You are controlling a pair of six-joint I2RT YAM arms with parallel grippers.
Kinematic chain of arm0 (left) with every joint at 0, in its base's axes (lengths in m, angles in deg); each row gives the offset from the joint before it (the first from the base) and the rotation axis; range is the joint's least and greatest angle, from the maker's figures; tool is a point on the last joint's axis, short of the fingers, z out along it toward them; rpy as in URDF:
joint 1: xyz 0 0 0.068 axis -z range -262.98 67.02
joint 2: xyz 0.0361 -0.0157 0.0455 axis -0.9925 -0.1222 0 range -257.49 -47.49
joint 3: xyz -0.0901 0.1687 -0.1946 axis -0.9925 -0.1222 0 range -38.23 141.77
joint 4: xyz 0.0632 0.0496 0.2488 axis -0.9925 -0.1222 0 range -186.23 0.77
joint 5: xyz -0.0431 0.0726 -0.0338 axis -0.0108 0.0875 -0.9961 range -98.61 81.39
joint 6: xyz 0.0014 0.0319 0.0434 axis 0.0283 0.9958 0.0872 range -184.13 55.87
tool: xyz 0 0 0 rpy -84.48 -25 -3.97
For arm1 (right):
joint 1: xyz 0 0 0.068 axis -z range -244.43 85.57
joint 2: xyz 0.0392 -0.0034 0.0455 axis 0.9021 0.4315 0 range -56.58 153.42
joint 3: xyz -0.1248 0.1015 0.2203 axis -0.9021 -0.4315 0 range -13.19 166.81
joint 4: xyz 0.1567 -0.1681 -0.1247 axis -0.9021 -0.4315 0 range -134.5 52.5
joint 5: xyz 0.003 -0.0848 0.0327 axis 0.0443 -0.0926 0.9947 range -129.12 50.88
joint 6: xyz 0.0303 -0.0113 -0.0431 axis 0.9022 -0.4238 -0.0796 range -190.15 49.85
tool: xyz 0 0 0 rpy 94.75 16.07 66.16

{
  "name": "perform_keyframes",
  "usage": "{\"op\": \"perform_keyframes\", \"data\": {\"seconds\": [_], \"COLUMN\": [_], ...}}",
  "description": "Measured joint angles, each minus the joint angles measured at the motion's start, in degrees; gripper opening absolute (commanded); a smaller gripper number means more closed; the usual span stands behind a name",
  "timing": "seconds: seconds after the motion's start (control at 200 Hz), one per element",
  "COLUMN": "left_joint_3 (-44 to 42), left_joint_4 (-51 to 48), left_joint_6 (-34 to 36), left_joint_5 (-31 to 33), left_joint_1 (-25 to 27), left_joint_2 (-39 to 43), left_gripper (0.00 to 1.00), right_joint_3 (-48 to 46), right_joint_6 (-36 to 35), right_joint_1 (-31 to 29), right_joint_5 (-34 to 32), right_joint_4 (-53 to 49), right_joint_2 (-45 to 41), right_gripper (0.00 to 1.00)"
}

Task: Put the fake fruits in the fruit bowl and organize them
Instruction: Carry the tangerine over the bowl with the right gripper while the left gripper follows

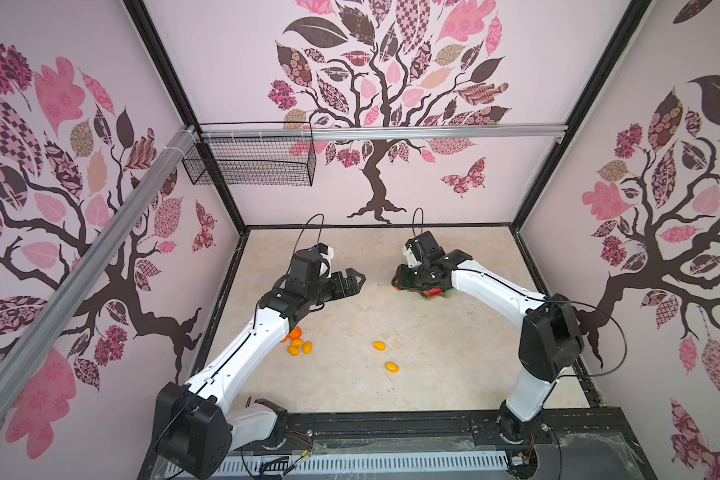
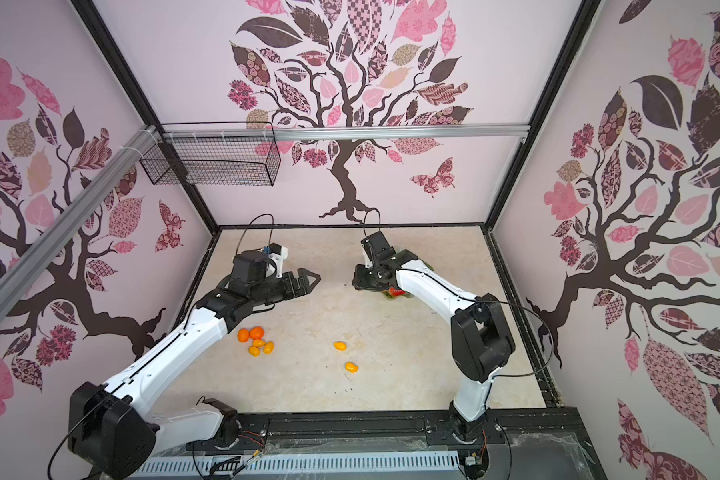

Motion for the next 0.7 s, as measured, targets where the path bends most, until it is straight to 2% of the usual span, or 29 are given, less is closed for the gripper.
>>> {"op": "perform_keyframes", "data": {"seconds": [0.315,0.55,0.7], "left_joint_3": [11.78,20.57,21.88], "left_joint_4": [2.62,5.29,6.4], "left_joint_6": [0.63,1.09,1.03], "left_joint_5": [2.23,2.93,3.76], "left_joint_1": [7.17,7.41,7.41], "left_joint_2": [-13.77,-22.29,-25.59], "left_gripper": [0.98,0.98,0.98], "right_joint_3": [-1.75,-0.74,3.91], "right_joint_6": [-0.9,-2.1,-3.1], "right_joint_1": [4.02,9.44,11.15], "right_joint_5": [-2.36,-3.74,-6.51], "right_joint_4": [0.11,-1.81,-3.32], "right_joint_2": [-3.78,-3.52,-0.96], "right_gripper": [0.38,0.37,0.36]}}
